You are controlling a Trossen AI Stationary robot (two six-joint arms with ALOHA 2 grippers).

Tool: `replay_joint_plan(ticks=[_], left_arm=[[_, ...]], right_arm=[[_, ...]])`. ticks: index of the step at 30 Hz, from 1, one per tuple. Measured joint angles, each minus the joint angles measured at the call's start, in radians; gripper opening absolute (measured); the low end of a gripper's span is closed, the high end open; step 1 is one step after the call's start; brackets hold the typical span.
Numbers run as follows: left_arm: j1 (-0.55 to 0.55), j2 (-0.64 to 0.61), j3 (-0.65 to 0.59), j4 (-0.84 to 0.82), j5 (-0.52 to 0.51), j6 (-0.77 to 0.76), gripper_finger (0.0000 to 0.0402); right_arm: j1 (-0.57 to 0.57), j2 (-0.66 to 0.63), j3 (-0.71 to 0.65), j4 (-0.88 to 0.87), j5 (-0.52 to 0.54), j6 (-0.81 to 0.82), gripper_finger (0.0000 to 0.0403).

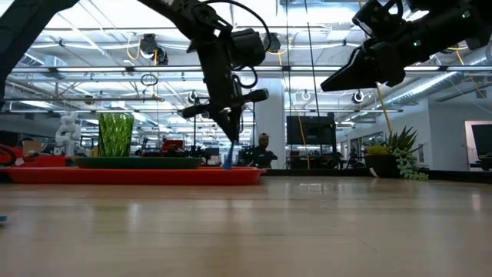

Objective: Pick and place plate/cup/fork/spoon on tray
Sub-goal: Put the blue fork on the orange tray to the right side of the green plate

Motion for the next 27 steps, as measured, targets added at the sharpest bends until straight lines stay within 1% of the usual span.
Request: replay_joint_plan(ticks=[5, 10, 14, 16, 21, 25, 27], left_arm=[[0.002, 0.0, 0.0, -0.028, 0.037, -0.046, 0.0017], [0.018, 0.0, 0.0, -0.061, 0.069, -0.074, 0.0016], [0.043, 0.001, 0.0, -0.058, 0.076, -0.04, 0.0018], [0.06, 0.001, 0.0, -0.054, 0.099, -0.007, 0.0019], [0.103, 0.002, -0.022, -0.058, 0.159, -0.003, 0.002], [0.112, 0.002, -0.022, -0.054, 0.163, -0.004, 0.002], [0.107, 0.002, -0.022, -0.054, 0.157, -0.017, 0.002]], right_arm=[[0.0, 0.0, 0.0, 0.015, -0.075, -0.028, 0.0123], [0.0, 0.0, 0.0, 0.055, -0.079, -0.085, 0.0123], [0.0, 0.0, 0.0, 0.084, -0.079, -0.138, 0.0123], [0.0, 0.0, 0.0, 0.084, -0.079, -0.169, 0.0123], [0.0, 0.0, 0.0, 0.086, -0.079, -0.246, 0.0123], [0.0, 0.0, 0.0, 0.091, -0.082, -0.292, 0.0123], [-0.001, 0.0, 0.0, 0.091, -0.102, -0.307, 0.0123]])
